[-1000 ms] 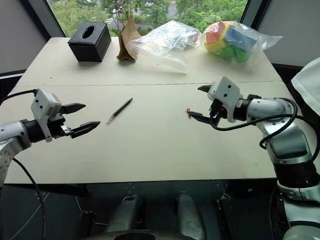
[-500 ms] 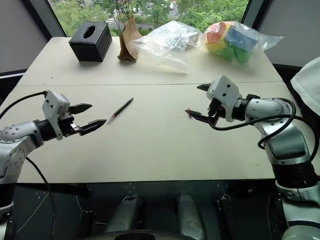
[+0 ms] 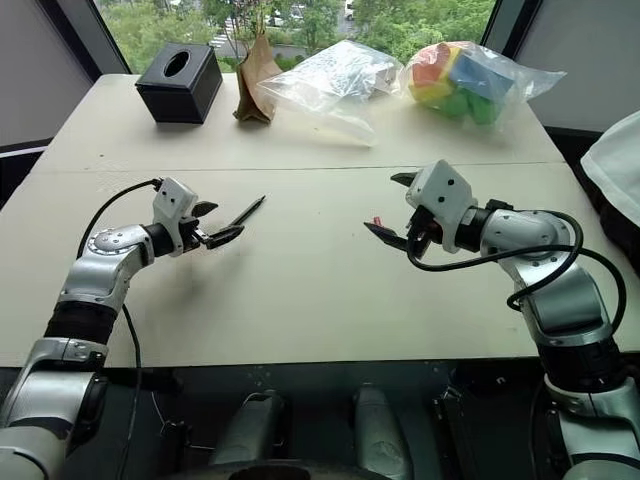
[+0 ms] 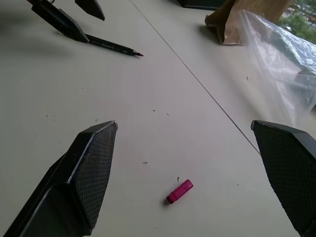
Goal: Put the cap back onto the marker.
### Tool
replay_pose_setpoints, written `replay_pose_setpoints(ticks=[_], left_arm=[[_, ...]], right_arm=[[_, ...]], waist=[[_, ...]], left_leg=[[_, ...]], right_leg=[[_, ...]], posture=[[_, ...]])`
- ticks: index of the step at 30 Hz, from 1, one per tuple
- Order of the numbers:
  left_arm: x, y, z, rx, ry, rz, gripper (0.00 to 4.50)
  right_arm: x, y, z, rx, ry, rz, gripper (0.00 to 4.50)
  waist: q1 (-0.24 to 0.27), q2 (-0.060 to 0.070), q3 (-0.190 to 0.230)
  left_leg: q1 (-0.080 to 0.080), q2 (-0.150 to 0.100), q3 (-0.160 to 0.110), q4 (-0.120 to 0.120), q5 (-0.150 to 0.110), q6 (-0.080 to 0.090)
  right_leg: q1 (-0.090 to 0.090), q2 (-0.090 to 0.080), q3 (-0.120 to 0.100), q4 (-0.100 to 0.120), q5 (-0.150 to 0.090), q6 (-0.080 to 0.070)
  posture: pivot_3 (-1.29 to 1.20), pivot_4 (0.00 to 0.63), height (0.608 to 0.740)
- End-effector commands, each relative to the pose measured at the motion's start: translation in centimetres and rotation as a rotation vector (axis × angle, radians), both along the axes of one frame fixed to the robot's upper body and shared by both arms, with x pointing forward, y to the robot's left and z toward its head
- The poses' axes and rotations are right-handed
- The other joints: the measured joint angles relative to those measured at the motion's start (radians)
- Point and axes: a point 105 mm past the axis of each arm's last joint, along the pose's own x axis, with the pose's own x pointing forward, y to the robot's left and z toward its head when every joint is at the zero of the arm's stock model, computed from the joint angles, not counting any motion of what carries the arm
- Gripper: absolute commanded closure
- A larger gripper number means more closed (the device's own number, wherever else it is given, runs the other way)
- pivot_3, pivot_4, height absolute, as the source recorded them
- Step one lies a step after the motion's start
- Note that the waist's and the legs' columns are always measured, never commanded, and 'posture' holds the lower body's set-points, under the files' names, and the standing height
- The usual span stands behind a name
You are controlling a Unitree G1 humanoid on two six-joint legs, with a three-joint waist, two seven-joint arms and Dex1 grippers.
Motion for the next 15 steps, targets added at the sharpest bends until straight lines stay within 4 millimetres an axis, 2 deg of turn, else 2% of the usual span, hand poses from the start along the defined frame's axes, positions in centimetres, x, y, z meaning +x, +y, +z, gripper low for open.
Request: replay_pose_setpoints(ticks=[1,15], left_arm=[[0.9,-0.1,0.9,0.022,-0.048,0.001,0.02],[2.5,-0.7,-1.0,0.047,0.005,0.021,0.02]], right_arm=[[-0.4,-0.1,1.7,0.009,-0.077,-0.009,0.0],[-0.2,-0.4,2.0,0.013,-0.111,-0.034,0.0]], waist=[[0.0,0.0,0.0],[0.003,0.0,0.0]], left_leg=[[-0.001,0.0,0.0,0.0,0.0,0.0],[-0.004,-0.001,-0.001,0.003,0.0,0.0]], right_leg=[[0.0,0.0,0.0,0.0,0.0,0.0],[-0.002,0.0,-0.001,0.002,0.0,0.0]], posture=[[0.0,0.15,0.74],[0.0,0.15,0.74]])
